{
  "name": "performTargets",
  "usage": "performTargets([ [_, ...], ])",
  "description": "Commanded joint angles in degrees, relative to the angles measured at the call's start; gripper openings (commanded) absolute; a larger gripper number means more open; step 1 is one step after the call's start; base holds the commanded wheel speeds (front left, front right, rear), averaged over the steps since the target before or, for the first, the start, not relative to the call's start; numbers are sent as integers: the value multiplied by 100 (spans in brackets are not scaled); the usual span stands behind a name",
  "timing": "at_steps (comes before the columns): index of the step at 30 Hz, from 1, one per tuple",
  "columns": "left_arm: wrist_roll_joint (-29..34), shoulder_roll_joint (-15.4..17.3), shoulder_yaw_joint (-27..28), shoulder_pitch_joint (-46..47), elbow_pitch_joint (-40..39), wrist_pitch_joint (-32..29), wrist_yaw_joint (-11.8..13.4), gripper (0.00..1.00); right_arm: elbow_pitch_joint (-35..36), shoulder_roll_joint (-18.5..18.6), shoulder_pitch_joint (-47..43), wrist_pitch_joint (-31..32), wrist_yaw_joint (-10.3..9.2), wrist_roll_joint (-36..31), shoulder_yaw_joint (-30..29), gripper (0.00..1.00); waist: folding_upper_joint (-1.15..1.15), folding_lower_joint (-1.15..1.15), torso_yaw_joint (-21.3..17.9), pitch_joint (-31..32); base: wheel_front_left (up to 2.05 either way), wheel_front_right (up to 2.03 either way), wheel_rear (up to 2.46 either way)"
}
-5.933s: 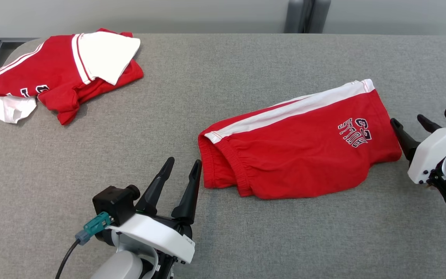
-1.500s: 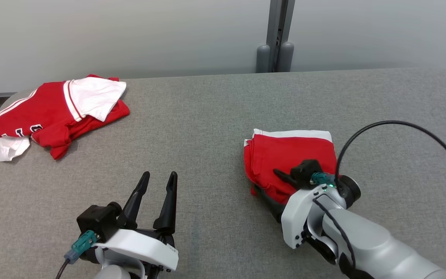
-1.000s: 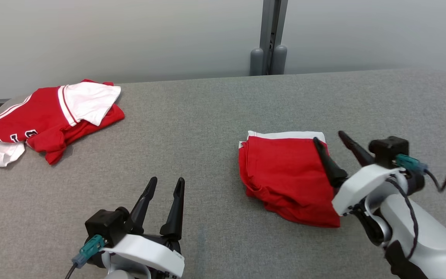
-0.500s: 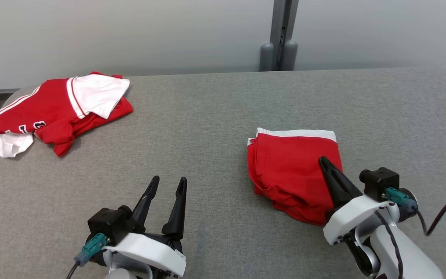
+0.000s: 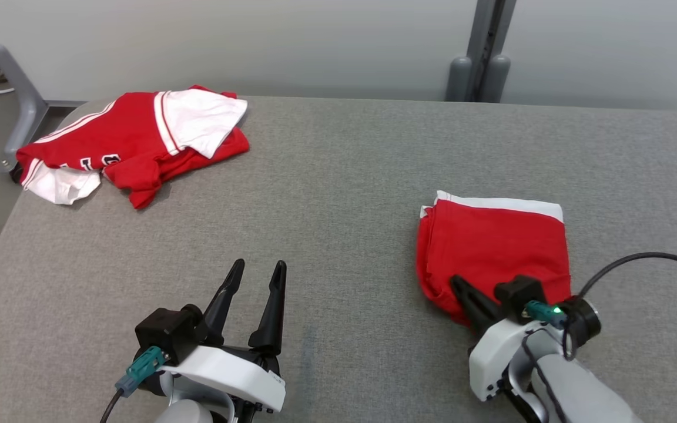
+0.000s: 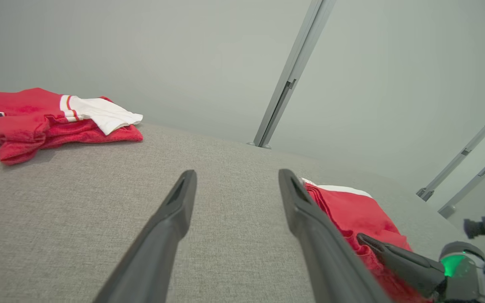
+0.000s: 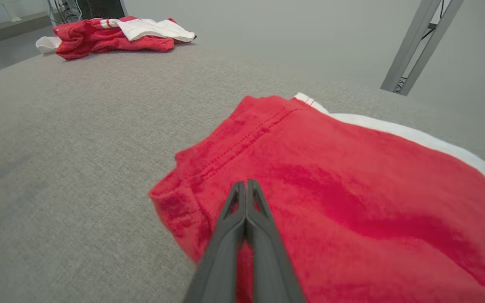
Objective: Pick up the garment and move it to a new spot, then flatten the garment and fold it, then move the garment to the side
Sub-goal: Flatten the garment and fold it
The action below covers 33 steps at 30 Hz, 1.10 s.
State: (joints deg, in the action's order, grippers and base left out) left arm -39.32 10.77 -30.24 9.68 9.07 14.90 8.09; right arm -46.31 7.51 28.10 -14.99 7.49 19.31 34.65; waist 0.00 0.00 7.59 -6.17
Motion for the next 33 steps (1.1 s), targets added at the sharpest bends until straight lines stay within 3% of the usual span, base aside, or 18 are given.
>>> performTargets([
  [1,39,14,36,49,7,27,-35,100,-43,4,48,-28,1,31,84,0,0,0,58,-28,0,0,0],
  [13,100,-33,137,-10,47,36,-75,100,-212,-70,114,-28,1,398,1093,0,0,0,122,-25,0,0,0],
  [20,115,3,202,-109,31,34,-58,100,767,67,-14,-28,1,348,647,0,0,0,-119,130,0,0,0],
  [21,117,10,202,-127,28,34,-59,100,922,85,-79,-28,1,309,516,7,0,0,-156,160,0,0,0],
  [22,119,14,204,-146,26,34,-57,100,1064,99,-134,-28,1,273,363,22,0,0,-191,190,0,0,0],
  [23,121,20,201,-163,26,34,-59,100,1206,112,-193,-28,1,221,233,42,0,0,-227,223,0,0,0],
  [25,136,33,196,-186,28,34,-52,100,1488,126,-324,-29,1,108,-113,100,0,0,-298,289,0,0,0],
  [33,270,45,145,-229,67,34,22,100,2393,12,-1145,-28,1,-515,-1801,100,0,0,-551,513,0,0,0],
])
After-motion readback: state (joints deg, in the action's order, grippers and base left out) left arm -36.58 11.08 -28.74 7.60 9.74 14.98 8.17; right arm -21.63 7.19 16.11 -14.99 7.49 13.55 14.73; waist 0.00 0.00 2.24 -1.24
